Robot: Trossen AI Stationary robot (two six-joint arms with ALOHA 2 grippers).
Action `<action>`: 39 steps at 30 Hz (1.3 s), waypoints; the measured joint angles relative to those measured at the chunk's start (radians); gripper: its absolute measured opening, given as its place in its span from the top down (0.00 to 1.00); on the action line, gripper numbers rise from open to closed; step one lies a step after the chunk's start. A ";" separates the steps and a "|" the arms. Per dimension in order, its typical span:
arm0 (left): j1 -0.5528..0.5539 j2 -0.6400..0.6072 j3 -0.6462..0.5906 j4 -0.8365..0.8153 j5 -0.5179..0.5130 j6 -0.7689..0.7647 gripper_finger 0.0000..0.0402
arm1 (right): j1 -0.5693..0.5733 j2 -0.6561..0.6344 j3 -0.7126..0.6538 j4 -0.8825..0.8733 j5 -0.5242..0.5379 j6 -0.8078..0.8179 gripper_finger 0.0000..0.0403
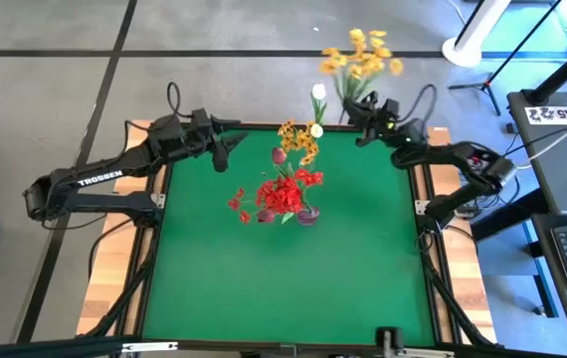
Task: Sort flowers into vase by color
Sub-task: Put the yellow flowers into the transparent vase
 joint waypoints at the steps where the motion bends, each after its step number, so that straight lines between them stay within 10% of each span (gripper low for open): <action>1: 0.000 0.001 -0.006 -0.003 0.000 -0.001 0.45 | 0.007 0.027 0.002 -0.003 0.015 -0.009 0.97; 39: -0.001 0.003 -0.017 -0.026 0.000 -0.022 0.45 | 0.118 0.389 0.099 -0.003 -0.043 -0.180 0.93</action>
